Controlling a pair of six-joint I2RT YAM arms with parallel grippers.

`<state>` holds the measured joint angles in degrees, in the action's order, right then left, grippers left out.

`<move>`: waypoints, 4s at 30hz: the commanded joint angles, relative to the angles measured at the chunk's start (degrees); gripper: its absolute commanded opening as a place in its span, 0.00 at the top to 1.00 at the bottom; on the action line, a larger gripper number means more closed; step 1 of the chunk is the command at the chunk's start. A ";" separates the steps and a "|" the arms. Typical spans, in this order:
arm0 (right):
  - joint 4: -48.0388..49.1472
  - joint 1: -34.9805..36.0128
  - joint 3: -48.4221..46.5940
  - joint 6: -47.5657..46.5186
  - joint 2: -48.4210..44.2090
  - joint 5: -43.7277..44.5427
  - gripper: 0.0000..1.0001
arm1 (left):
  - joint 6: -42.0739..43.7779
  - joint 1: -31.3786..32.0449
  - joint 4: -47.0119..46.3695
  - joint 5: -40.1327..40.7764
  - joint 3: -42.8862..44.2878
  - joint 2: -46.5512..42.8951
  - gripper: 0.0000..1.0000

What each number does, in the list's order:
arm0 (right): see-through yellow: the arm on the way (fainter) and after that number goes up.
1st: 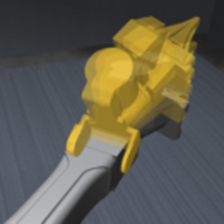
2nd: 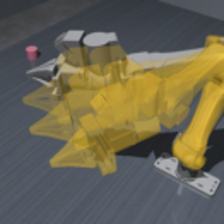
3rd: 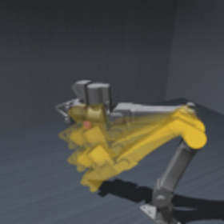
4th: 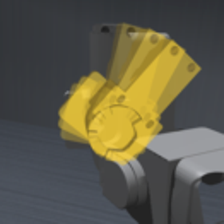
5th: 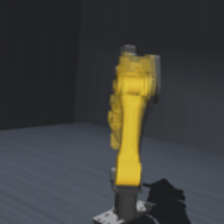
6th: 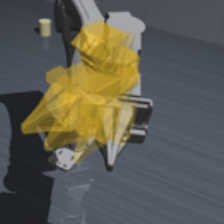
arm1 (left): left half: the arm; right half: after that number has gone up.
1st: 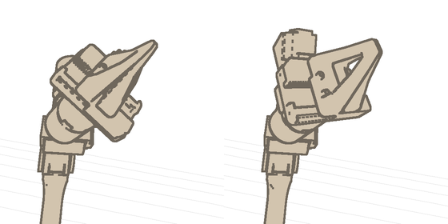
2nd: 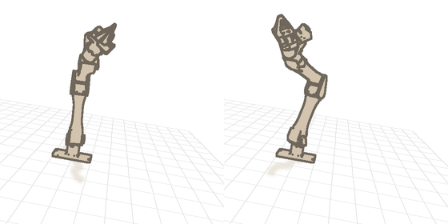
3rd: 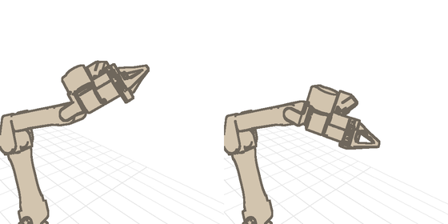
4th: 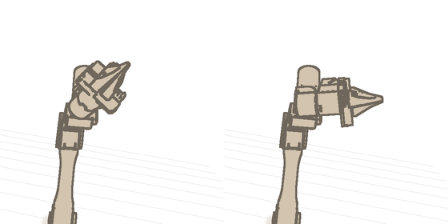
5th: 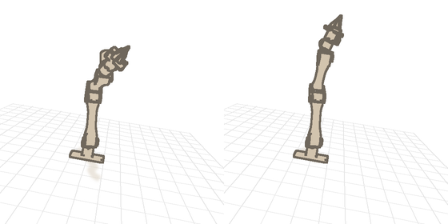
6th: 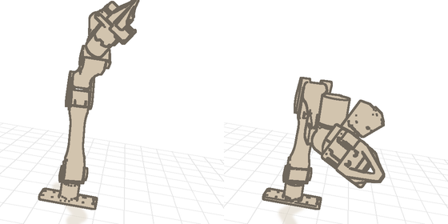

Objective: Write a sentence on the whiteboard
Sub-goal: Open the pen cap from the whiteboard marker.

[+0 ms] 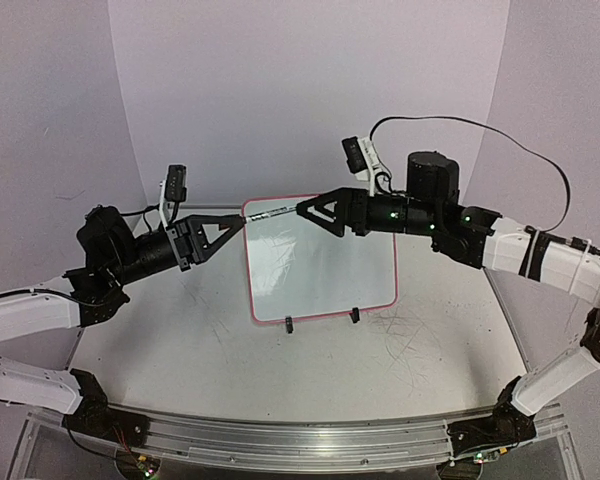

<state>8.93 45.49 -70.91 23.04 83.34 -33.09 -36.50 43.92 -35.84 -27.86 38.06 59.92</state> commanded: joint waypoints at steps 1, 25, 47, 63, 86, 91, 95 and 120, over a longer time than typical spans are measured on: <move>7.34 0.21 -1.71 3.71 1.95 -16.35 0.07 | -2.90 -0.15 -5.45 -4.33 0.83 2.10 1.00; 16.07 0.30 -2.94 6.62 8.08 -28.79 0.65 | -4.37 -0.15 -8.26 -8.78 0.57 4.98 1.00; 18.97 0.27 -1.47 6.50 8.94 -28.93 0.72 | -5.38 -0.15 -9.29 -8.35 0.33 5.07 1.00; 21.17 0.28 -1.58 7.73 9.39 -26.50 0.87 | -5.69 -0.16 -9.42 -7.23 -0.36 5.21 1.00; 22.90 0.30 -0.66 9.16 10.36 -26.68 0.74 | -5.87 -0.15 -9.42 -6.15 -0.58 4.87 1.00; 22.90 0.30 -0.80 9.09 10.66 -27.19 0.77 | -6.12 -0.10 -9.42 -6.42 -0.45 5.31 1.00; 22.93 0.29 -0.90 9.13 10.90 -27.47 0.87 | -6.16 -0.15 -9.39 -6.46 -0.32 5.49 1.00; 18.77 -18.51 20.16 2.82 -12.17 -23.06 1.00 | -8.19 -14.75 -1.17 -9.67 -8.30 -4.37 1.00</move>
<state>30.01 26.85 -51.29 31.24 76.55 -57.89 -44.81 30.95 -40.98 -37.03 29.57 56.53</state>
